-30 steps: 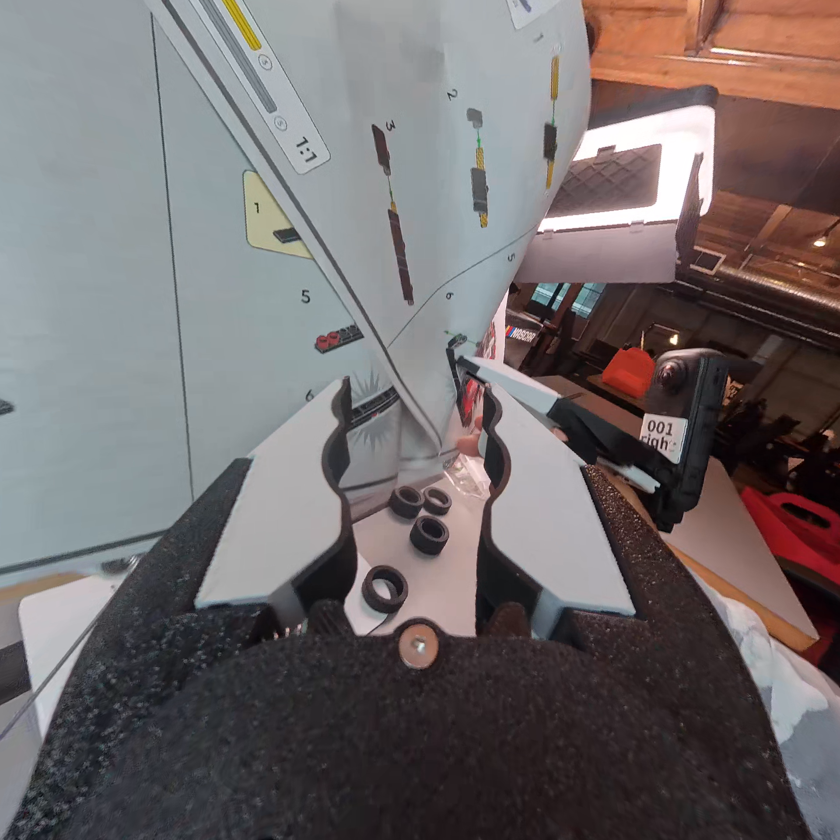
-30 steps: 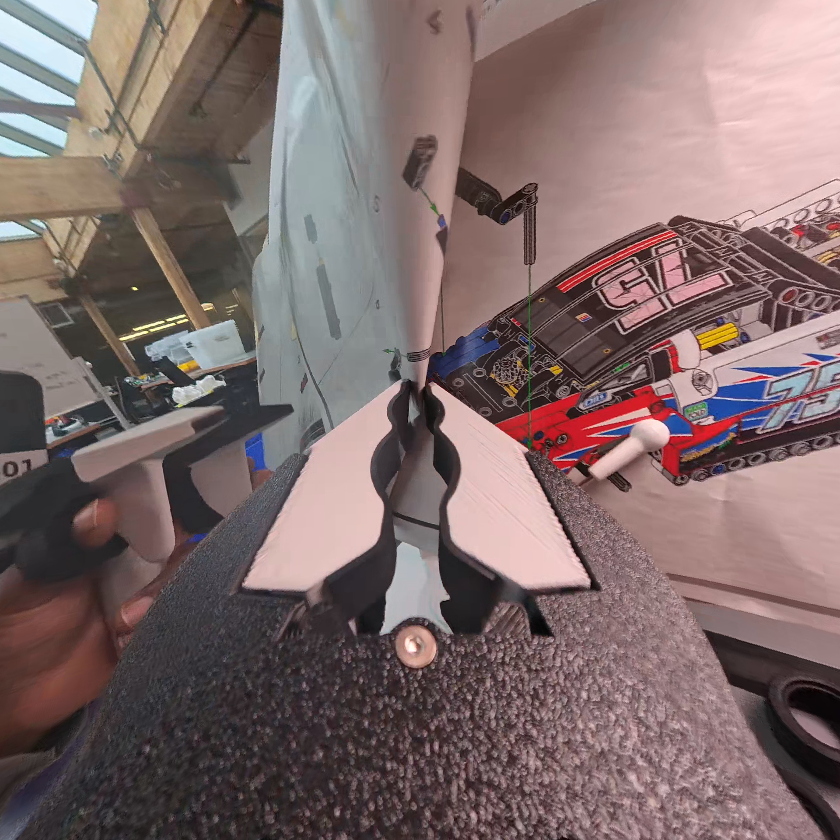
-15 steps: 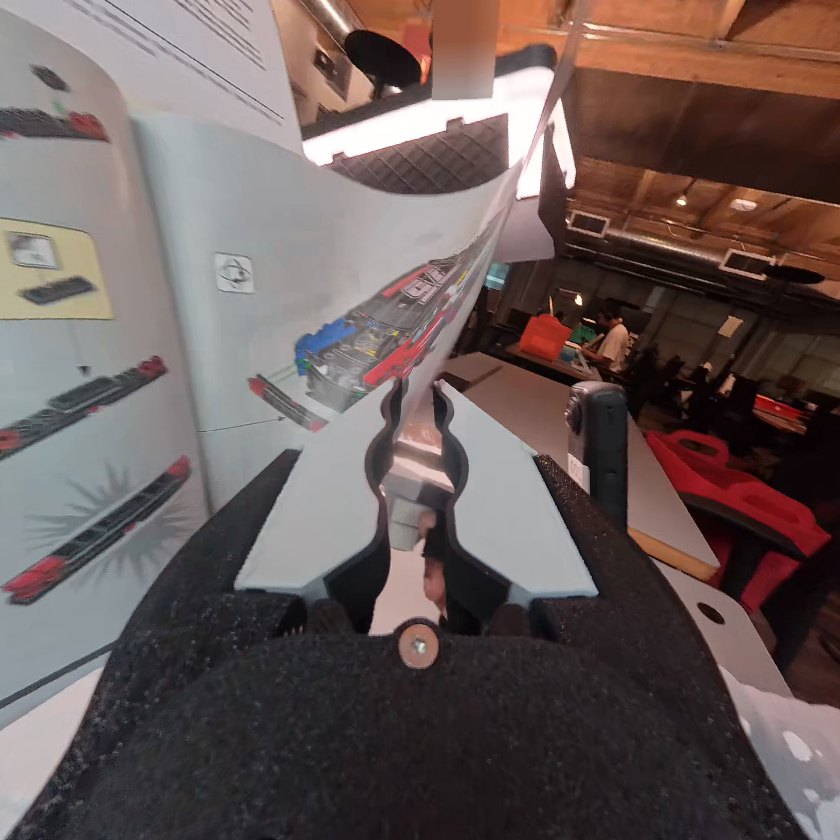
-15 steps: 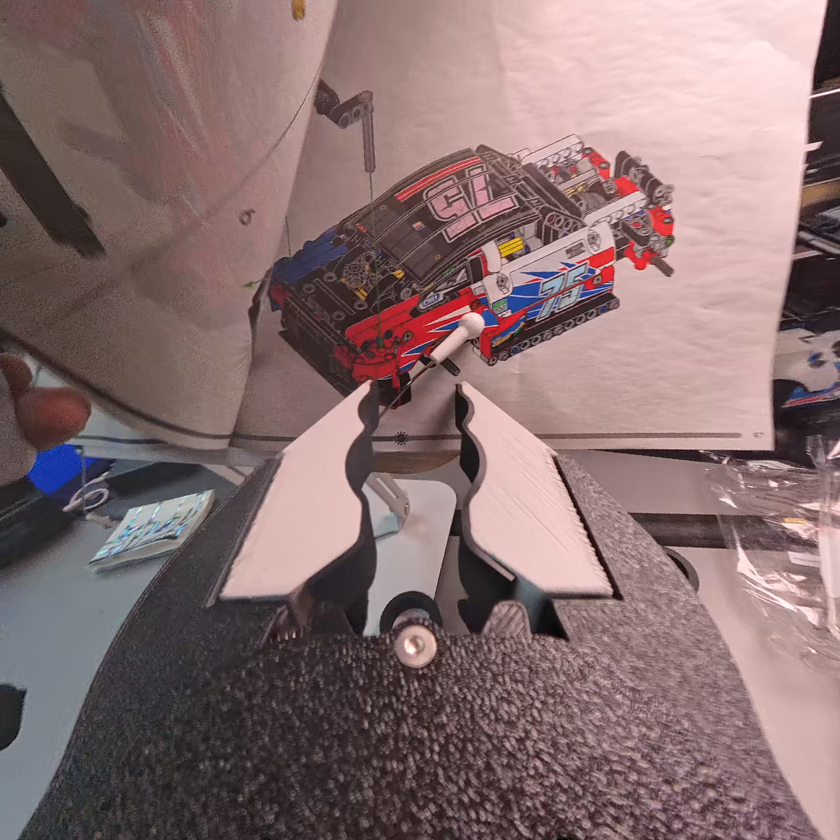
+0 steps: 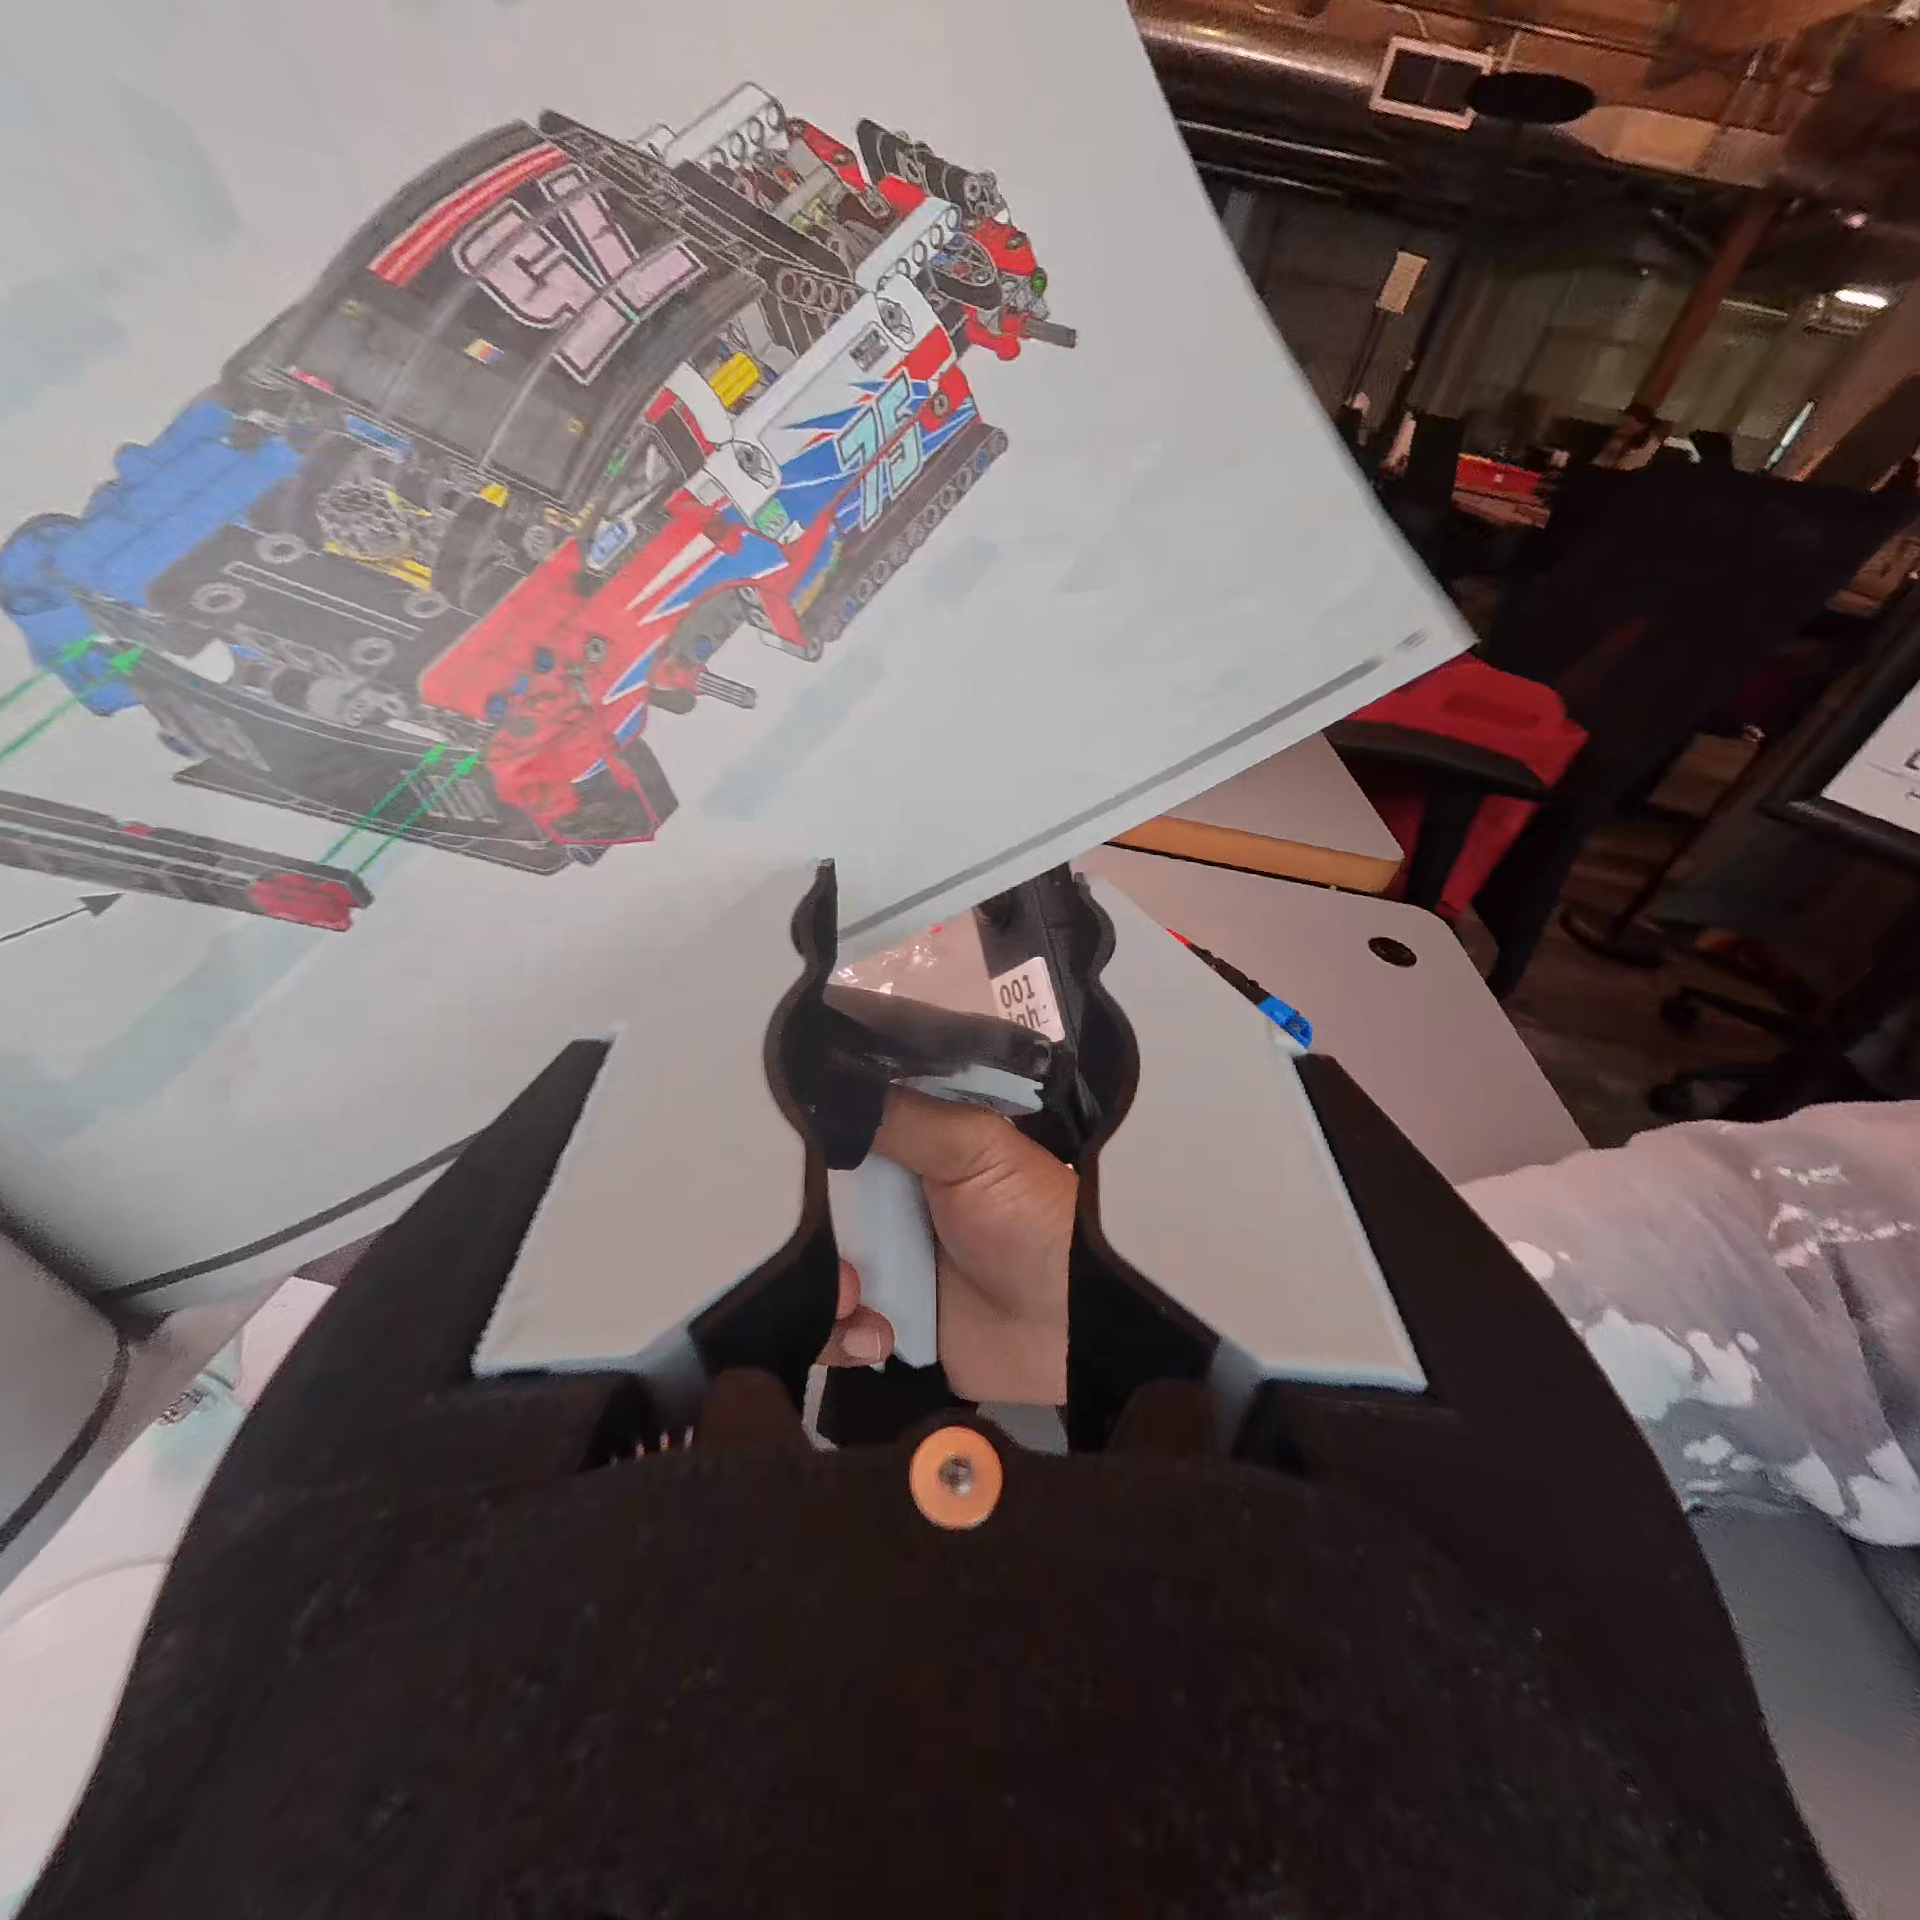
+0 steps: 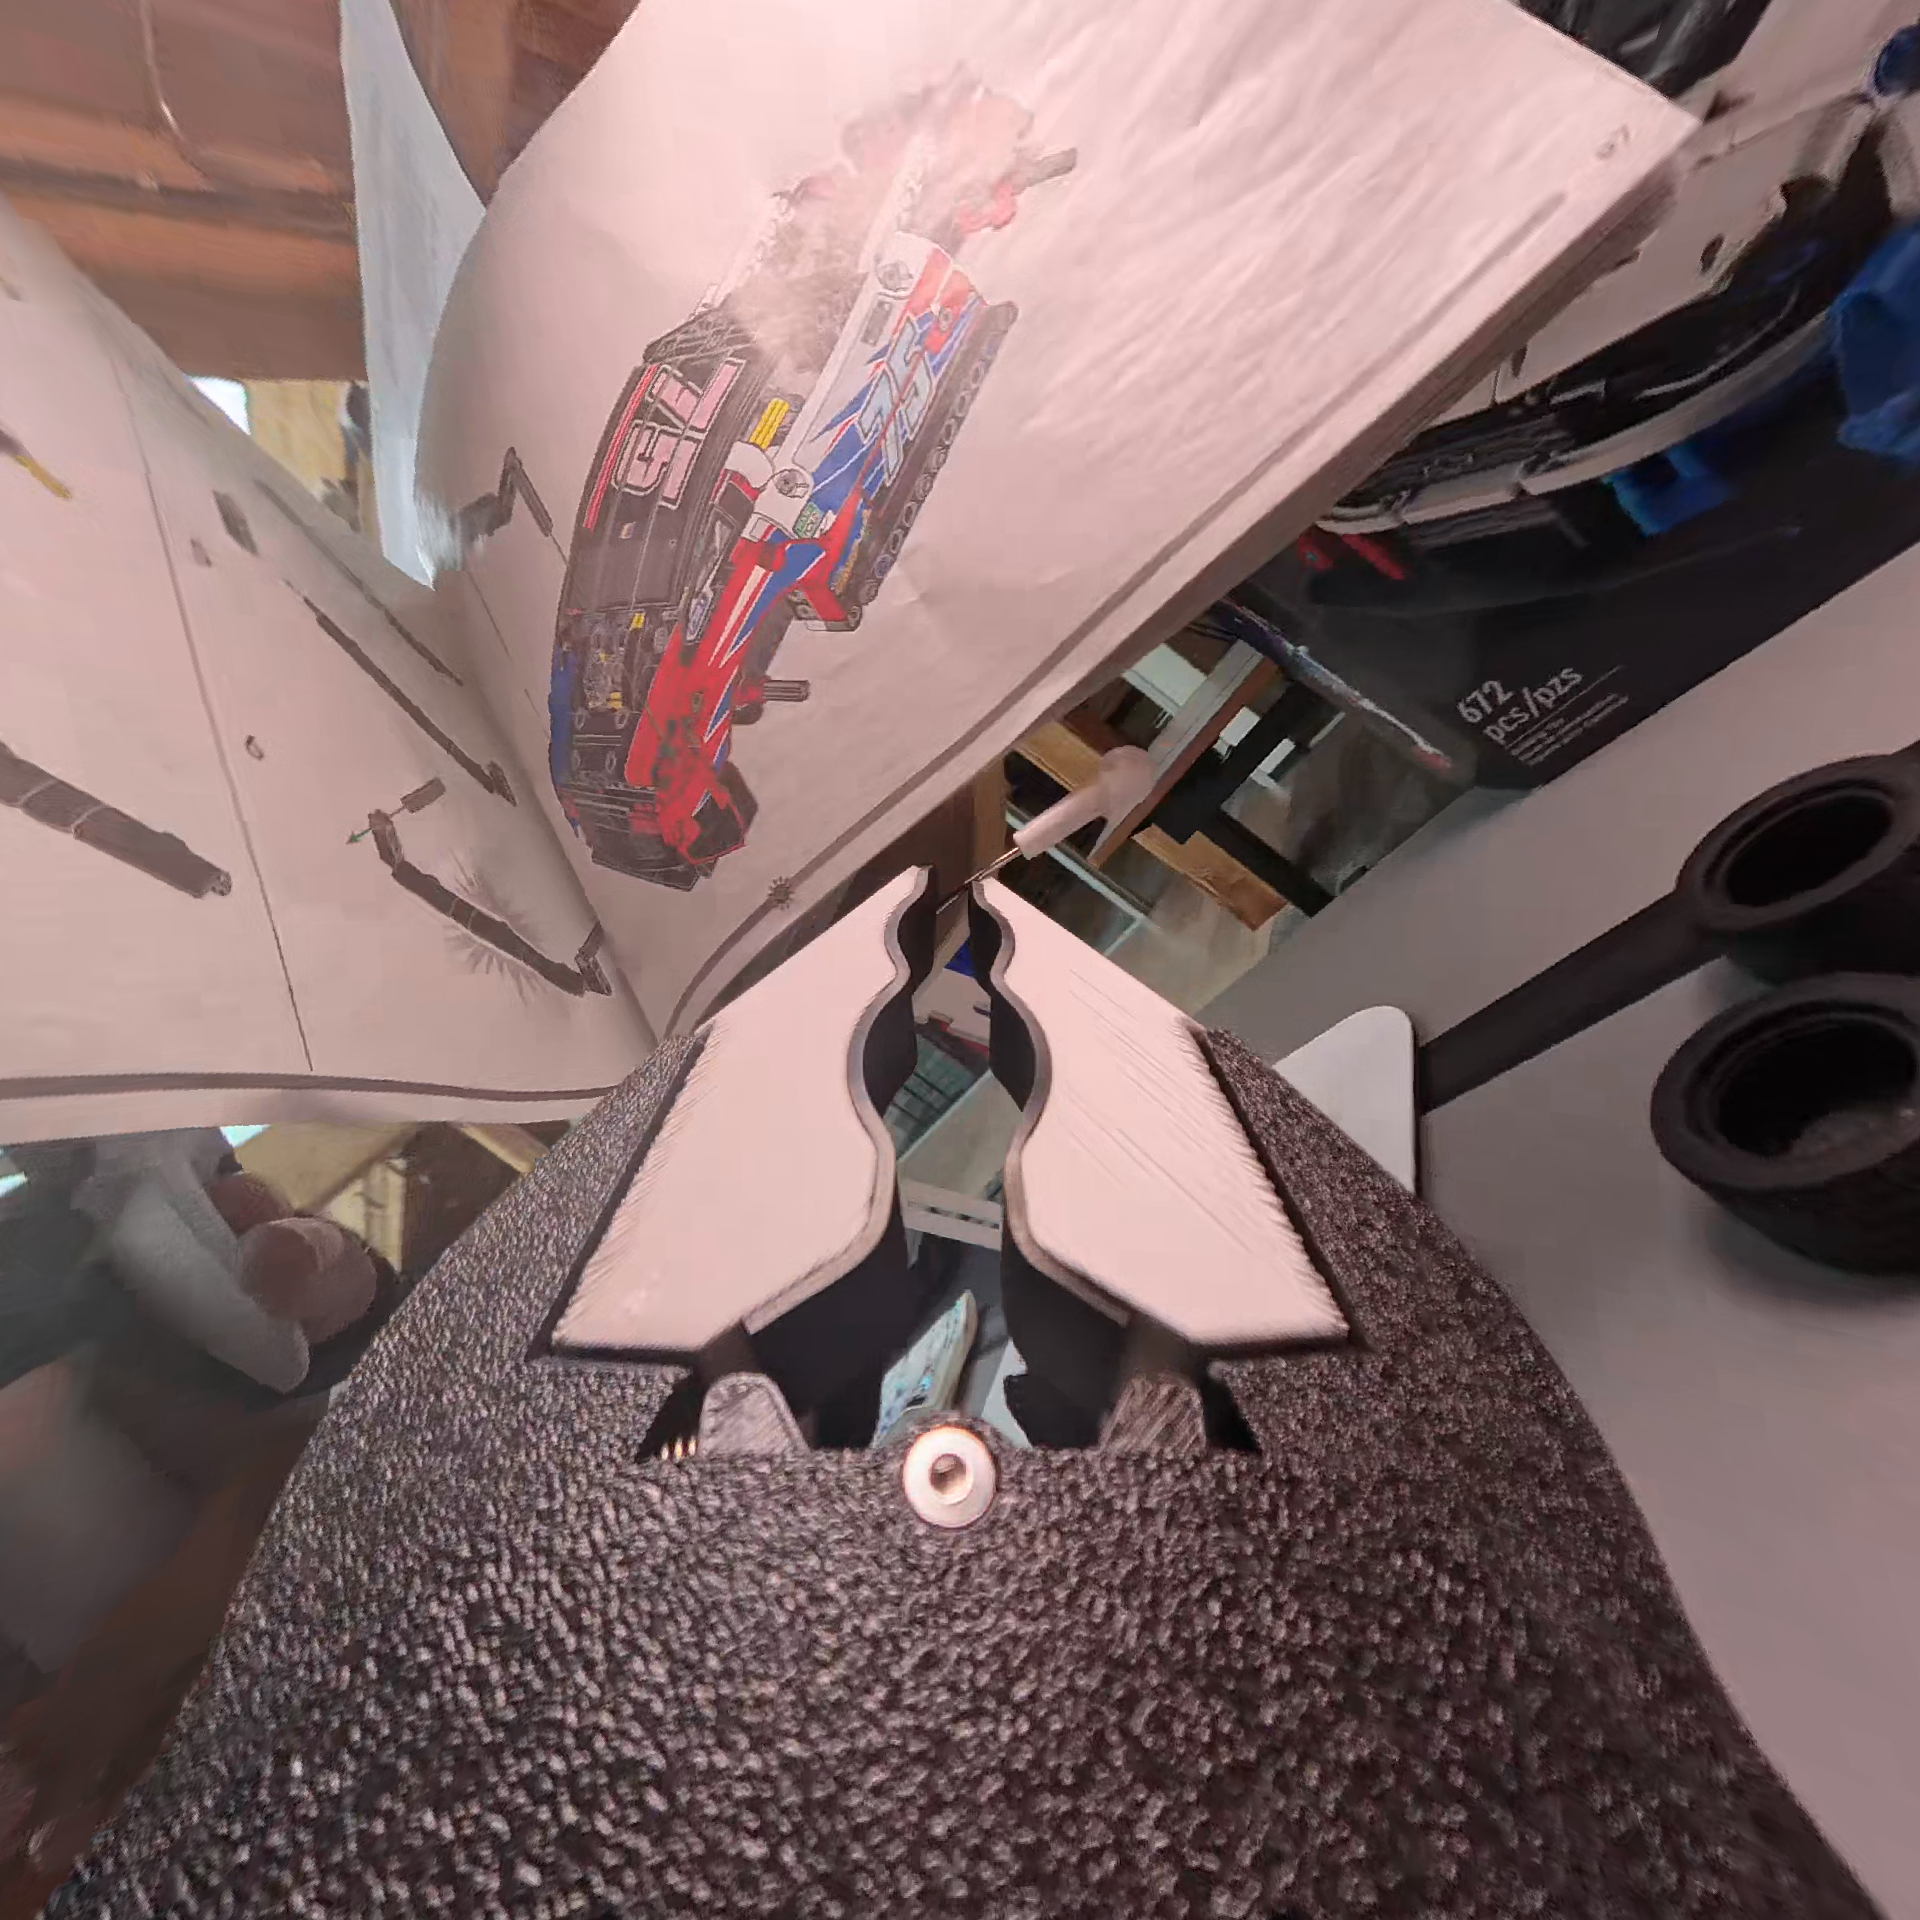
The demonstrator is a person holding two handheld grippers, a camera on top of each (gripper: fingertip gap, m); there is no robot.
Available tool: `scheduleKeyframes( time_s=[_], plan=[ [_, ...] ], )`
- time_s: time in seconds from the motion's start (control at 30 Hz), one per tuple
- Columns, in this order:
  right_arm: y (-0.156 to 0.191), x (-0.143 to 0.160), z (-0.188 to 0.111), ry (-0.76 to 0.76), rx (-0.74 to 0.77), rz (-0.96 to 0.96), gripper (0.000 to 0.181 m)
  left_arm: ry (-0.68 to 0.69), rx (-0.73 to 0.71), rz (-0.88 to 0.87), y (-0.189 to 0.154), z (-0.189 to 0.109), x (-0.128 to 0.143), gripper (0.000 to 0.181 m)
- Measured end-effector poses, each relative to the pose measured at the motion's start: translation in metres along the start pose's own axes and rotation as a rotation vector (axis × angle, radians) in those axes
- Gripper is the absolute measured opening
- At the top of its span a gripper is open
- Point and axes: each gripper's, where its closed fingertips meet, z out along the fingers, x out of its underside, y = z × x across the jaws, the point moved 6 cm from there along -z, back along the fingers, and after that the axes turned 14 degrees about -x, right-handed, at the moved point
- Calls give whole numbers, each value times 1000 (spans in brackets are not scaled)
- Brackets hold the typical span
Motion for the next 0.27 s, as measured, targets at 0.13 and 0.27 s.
scheduleKeyframes(
  time_s=[0.13,0.27],
  plan=[
    [-6,6,-4,-9,-16,61,6,-21,16,53,-8,-10,-4,46],
    [-7,5,-5,0,-35,52,6,-59,-207,42,14,-22,-13,28]
  ],
)
